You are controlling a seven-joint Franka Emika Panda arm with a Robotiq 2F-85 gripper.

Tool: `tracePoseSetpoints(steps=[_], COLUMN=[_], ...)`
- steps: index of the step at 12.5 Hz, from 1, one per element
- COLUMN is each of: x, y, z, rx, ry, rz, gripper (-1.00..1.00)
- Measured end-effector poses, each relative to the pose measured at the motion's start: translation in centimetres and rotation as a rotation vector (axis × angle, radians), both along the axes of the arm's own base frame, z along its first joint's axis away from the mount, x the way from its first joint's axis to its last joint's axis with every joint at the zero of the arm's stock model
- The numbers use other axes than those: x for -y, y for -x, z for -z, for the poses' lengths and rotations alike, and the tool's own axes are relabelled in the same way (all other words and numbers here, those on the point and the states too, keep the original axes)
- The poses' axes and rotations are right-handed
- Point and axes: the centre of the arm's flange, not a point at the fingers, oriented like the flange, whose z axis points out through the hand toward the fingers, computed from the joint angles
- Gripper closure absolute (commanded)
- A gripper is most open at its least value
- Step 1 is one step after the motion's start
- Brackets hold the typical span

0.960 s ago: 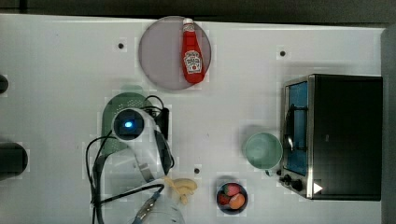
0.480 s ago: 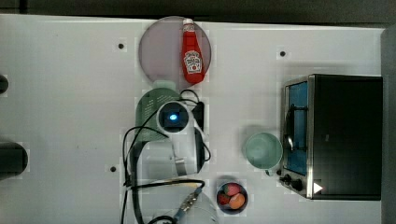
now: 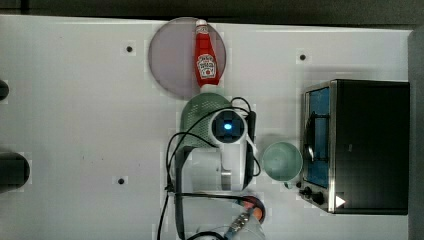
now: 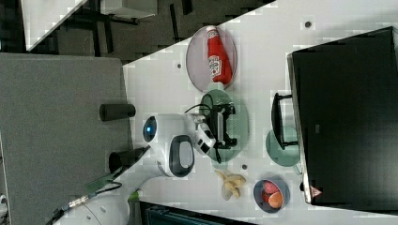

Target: Drag strainer left to right.

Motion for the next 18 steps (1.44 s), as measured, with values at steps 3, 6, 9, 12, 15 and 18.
tracePoseSetpoints(steps=[3, 6, 9, 12, 15, 18], x=[2.2, 4.1, 4.4, 3.2, 0.6, -0.9], y=[0.0, 0.8, 0.5, 0.5, -0.5, -1.1], z=[0.2, 1.2, 0.2, -2.7, -9.6, -19.4], rx=[-0.005, -0.022, -0.025, -0.057, -0.056, -0.073], ry=[0.010, 0.012, 0.003, -0.032, -0.064, -0.064], rz=[-0.045, -0.049, -0.198, -0.429, -0.625, -0.733], gripper=[-1.00, -1.00, -1.00, -1.00, -1.00, -1.00])
